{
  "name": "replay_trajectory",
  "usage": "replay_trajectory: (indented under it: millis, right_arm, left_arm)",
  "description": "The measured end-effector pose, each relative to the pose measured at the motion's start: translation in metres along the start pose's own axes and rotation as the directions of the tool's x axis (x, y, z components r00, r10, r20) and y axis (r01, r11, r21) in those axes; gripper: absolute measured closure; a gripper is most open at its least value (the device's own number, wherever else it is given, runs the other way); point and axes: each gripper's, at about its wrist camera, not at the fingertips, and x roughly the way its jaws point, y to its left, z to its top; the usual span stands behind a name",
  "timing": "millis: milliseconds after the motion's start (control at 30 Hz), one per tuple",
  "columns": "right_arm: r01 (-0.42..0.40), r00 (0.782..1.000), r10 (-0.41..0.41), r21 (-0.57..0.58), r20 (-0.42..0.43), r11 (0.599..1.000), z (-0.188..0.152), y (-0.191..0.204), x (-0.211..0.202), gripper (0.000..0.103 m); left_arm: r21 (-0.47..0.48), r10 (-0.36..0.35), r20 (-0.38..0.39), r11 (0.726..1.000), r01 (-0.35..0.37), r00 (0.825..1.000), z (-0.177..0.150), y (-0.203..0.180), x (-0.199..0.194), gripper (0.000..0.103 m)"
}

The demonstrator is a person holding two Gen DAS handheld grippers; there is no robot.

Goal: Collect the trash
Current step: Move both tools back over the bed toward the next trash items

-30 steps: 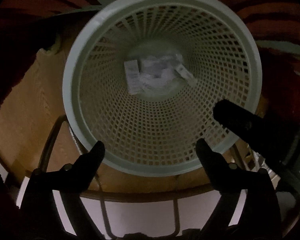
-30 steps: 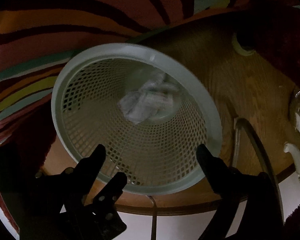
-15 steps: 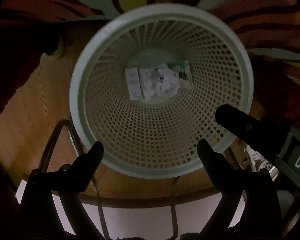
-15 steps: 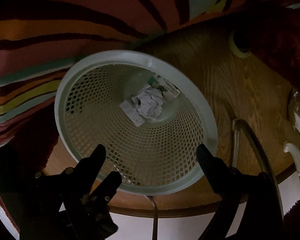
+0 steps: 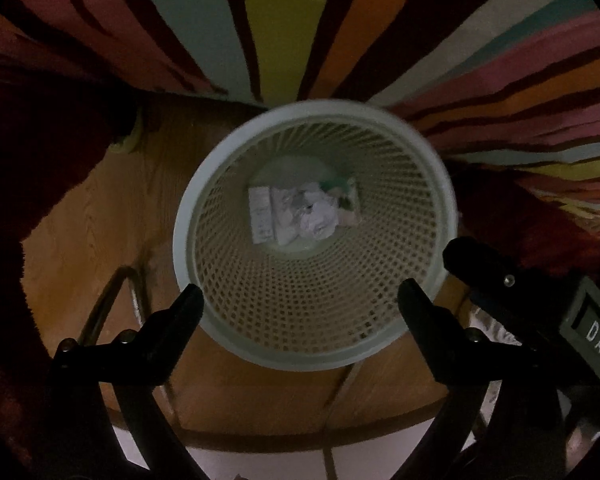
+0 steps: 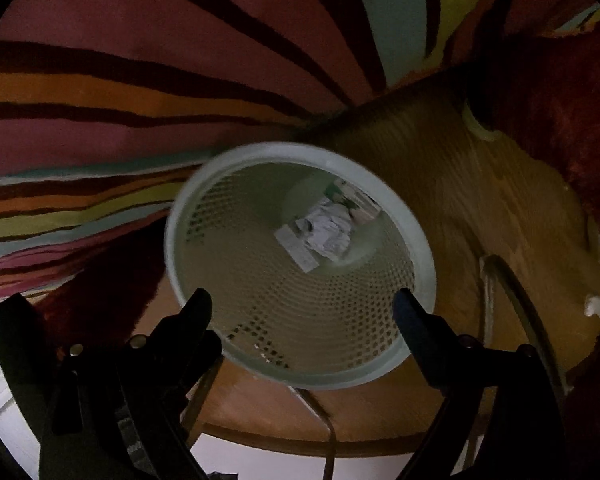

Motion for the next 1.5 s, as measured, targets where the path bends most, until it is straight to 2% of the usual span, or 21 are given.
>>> replay_trajectory:
  millis: [167,267,367,467,533,567,600,667,733,800,833,867,900,933,967,1000,1067,1133,1300,1367,1500]
  right_arm:
    - [-0.02,0.995,0.026,-0.071,0.096,0.997,-0.009,0.012,-0.03,0.016]
    - [-0.033,0.984,0.053,-0.116,0.172,0.993,-0.016,0.016,-0.054,0.016]
    - [-0.021,0.961,0.071,-0.183,0.269,0.983,-0.022,0.023,-0.084,0.016]
    - [-0.005,0.914,0.105,-0.247,0.392,0.969,-0.025,0.029,-0.121,0.016]
    - [0.038,0.846,0.122,-0.287,0.519,0.957,-0.03,0.033,-0.156,0.016]
    - [0.046,0.827,0.13,-0.295,0.547,0.954,-0.032,0.034,-0.162,0.016]
    - [0.065,0.778,0.145,-0.307,0.612,0.949,-0.035,0.037,-0.181,0.016]
    - [0.095,0.713,0.156,-0.315,0.684,0.944,-0.039,0.04,-0.201,0.016]
    - [0.151,0.617,0.159,-0.314,0.771,0.937,-0.045,0.046,-0.224,0.016]
    - [0.194,0.545,0.163,-0.313,0.822,0.93,-0.047,0.05,-0.24,0.016]
    - [0.207,0.523,0.167,-0.315,0.836,0.926,-0.044,0.052,-0.247,0.016]
    - [0.212,0.511,0.172,-0.317,0.842,0.924,-0.042,0.053,-0.252,0.016]
    - [0.211,0.502,0.181,-0.323,0.846,0.922,-0.037,0.054,-0.258,0.016]
    - [0.21,0.496,0.185,-0.324,0.848,0.923,-0.031,0.054,-0.264,0.016]
    - [0.208,0.493,0.187,-0.324,0.85,0.923,-0.025,0.055,-0.27,0.016]
    - [0.205,0.491,0.196,-0.331,0.849,0.921,-0.018,0.055,-0.274,0.016]
    - [0.212,0.491,0.198,-0.337,0.848,0.918,-0.001,0.06,-0.282,0.016]
    - [0.214,0.492,0.198,-0.339,0.847,0.916,0.002,0.061,-0.286,0.016]
    - [0.239,0.509,0.213,-0.375,0.834,0.896,0.026,0.067,-0.296,0.016]
    - [0.254,0.514,0.207,-0.378,0.832,0.89,0.033,0.067,-0.294,0.016]
    - [0.281,0.537,0.196,-0.393,0.82,0.875,0.06,0.069,-0.285,0.016]
  left_arm:
    - [0.005,-0.025,0.099,1.0,0.024,0.995,-0.009,0.0,-0.032,0.008]
    - [0.005,-0.051,0.175,0.999,0.051,0.983,-0.014,0.001,-0.055,0.008]
    - [0.0,-0.069,0.285,0.997,0.072,0.956,-0.02,0.005,-0.079,0.008]
    - [0.004,-0.09,0.358,0.995,0.095,0.929,-0.024,0.008,-0.104,0.008]
    - [0.025,-0.086,0.406,0.996,0.083,0.91,-0.027,0.007,-0.121,0.008]
    - [0.032,-0.078,0.432,0.997,0.071,0.898,-0.03,0.004,-0.127,0.008]
    - [0.043,-0.073,0.466,0.997,0.059,0.882,-0.03,0.003,-0.136,0.008]
    - [0.059,-0.039,0.55,0.998,0.008,0.834,-0.03,0.0,-0.158,0.008]
    - [0.075,-0.024,0.614,0.997,-0.028,0.789,-0.03,-0.005,-0.174,0.008]
    - [0.102,-0.039,0.675,0.994,-0.042,0.737,-0.029,-0.012,-0.195,0.008]
    - [0.111,-0.046,0.7,0.993,-0.045,0.712,-0.028,-0.016,-0.203,0.008]
    - [0.119,-0.052,0.733,0.991,-0.053,0.678,-0.027,-0.02,-0.214,0.008]
    - [0.123,-0.051,0.756,0.99,-0.064,0.653,-0.025,-0.024,-0.222,0.008]
    - [0.129,-0.05,0.784,0.988,-0.084,0.619,-0.022,-0.032,-0.232,0.008]
    - [0.139,-0.051,0.798,0.985,-0.101,0.601,-0.02,-0.038,-0.239,0.008]
    - [0.151,-0.05,0.808,0.981,-0.125,0.587,-0.015,-0.047,-0.245,0.008]
    - [0.172,-0.048,0.816,0.972,-0.162,0.576,0.0,-0.065,-0.255,0.008]
    - [0.187,-0.063,0.816,0.969,-0.16,0.574,0.011,-0.073,-0.264,0.008]
    - [0.214,-0.135,0.788,0.975,-0.062,0.601,0.057,-0.105,-0.279,0.008]
    - [0.216,-0.135,0.778,0.975,-0.06,0.613,0.072,-0.116,-0.282,0.008]
    - [0.219,-0.135,0.769,0.974,-0.059,0.625,0.104,-0.144,-0.285,0.008]
